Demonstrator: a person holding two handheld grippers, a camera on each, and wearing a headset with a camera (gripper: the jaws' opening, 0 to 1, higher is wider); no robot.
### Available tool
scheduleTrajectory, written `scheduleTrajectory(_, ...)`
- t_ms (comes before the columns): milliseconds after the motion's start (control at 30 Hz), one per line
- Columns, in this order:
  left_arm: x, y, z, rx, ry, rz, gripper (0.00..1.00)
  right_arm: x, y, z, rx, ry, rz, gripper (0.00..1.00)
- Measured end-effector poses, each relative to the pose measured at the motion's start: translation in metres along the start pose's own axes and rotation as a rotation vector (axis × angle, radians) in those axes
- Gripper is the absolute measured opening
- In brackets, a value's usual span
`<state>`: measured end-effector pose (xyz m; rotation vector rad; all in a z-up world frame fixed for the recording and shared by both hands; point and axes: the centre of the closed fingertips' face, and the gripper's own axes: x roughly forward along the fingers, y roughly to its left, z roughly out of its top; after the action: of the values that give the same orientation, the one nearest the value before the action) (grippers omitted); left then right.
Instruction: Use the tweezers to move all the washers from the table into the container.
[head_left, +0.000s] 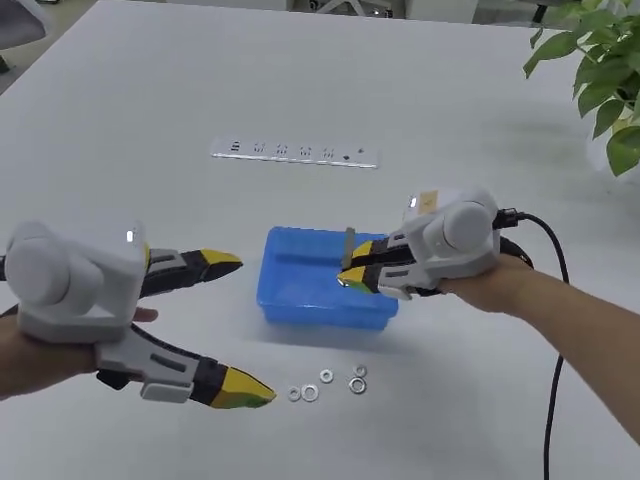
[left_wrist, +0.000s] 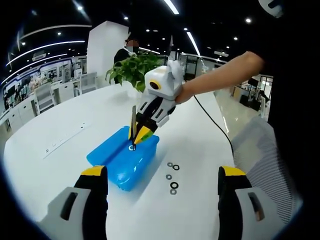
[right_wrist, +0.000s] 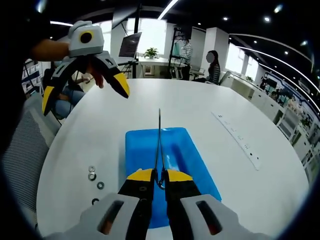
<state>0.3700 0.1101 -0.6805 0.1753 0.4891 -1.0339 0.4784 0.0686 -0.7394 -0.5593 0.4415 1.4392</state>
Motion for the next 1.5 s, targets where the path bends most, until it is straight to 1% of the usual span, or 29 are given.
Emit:
scheduleTrajectory(233, 0.0, 0.002, 0.0, -0.001, -0.003, 0.0, 0.95, 0.009, -0.002, -0.008, 0.009, 0.013, 0.01, 0.09)
scheduleTrajectory(600, 0.001, 0.006, 0.004, 0.002, -0.006, 0.002, 0.93, 0.015, 0.001, -0.019, 0.026, 0.032, 0.031, 0.09)
scheduleTrajectory(800, 0.003, 0.008, 0.008, 0.006, -0.013, -0.001, 0.89, 0.017, 0.001, -0.022, 0.027, 0.032, 0.033, 0.09)
scheduleTrajectory(900, 0.006, 0.01, 0.009, 0.011, -0.01, -0.003, 0.86, 0.018, 0.002, -0.024, 0.031, 0.036, 0.035, 0.09)
scheduleTrajectory(1000, 0.007, 0.012, 0.013, 0.015, -0.017, -0.005, 0.84, 0.018, 0.001, -0.024, 0.038, 0.03, 0.031, 0.09)
scheduleTrajectory(1133, 0.011, 0.015, 0.019, 0.024, -0.024, -0.014, 0.77, 0.018, 0.001, -0.024, 0.045, 0.028, 0.031, 0.09)
scheduleTrajectory(1333, 0.021, 0.018, 0.026, 0.05, -0.024, -0.031, 0.66, 0.017, 0.002, -0.025, 0.045, 0.028, 0.029, 0.09)
scheduleTrajectory(1500, 0.031, 0.024, 0.033, 0.063, -0.03, -0.035, 0.61, 0.017, 0.002, -0.025, 0.042, 0.03, 0.03, 0.09)
